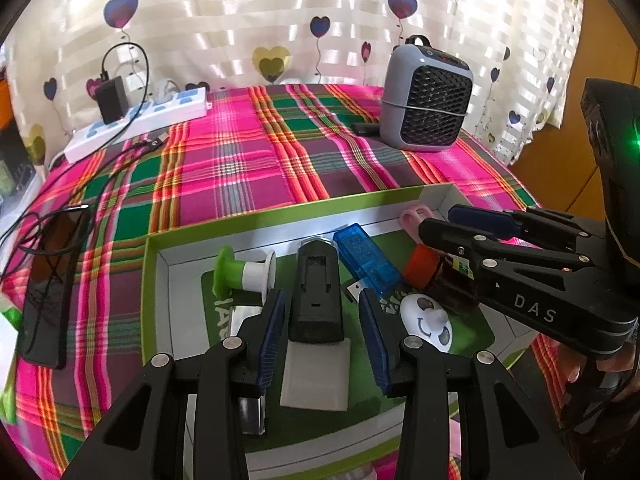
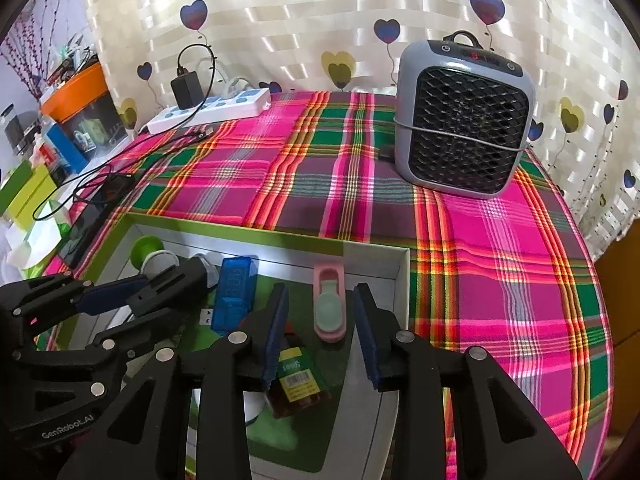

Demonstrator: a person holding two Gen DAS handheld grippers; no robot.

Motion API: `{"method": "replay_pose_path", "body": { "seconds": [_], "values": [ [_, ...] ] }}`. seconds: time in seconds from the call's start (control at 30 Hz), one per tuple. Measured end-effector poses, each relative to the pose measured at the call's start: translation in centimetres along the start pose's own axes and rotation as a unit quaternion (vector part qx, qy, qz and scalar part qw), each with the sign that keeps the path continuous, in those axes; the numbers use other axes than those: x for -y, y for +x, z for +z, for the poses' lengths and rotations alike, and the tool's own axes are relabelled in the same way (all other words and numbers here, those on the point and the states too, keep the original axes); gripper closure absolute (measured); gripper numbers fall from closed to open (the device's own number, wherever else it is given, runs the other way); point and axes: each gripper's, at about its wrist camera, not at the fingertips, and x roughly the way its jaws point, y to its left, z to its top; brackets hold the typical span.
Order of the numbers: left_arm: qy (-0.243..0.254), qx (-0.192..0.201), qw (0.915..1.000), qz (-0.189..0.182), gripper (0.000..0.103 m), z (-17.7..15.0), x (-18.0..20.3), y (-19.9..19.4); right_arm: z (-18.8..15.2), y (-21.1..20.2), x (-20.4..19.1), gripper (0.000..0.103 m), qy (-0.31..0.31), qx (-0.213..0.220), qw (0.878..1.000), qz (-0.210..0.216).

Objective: Organize rigid objects
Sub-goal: 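Release the black device from the left tool while the right tool releases the pink clip, then move the left tool to the white round container while the right tool moves to the pink object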

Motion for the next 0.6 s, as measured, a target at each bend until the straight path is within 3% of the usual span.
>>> {"method": "replay_pose_path", "body": {
  "seconds": [0.6],
  "values": [
    [-0.011,0.025,0.9996,0.011,0.065,-2.5,0.1,-4.1,-2.0,-3.8,-1.3,0.068,0.006,0.035,0.999,-0.002]
  ]
}}
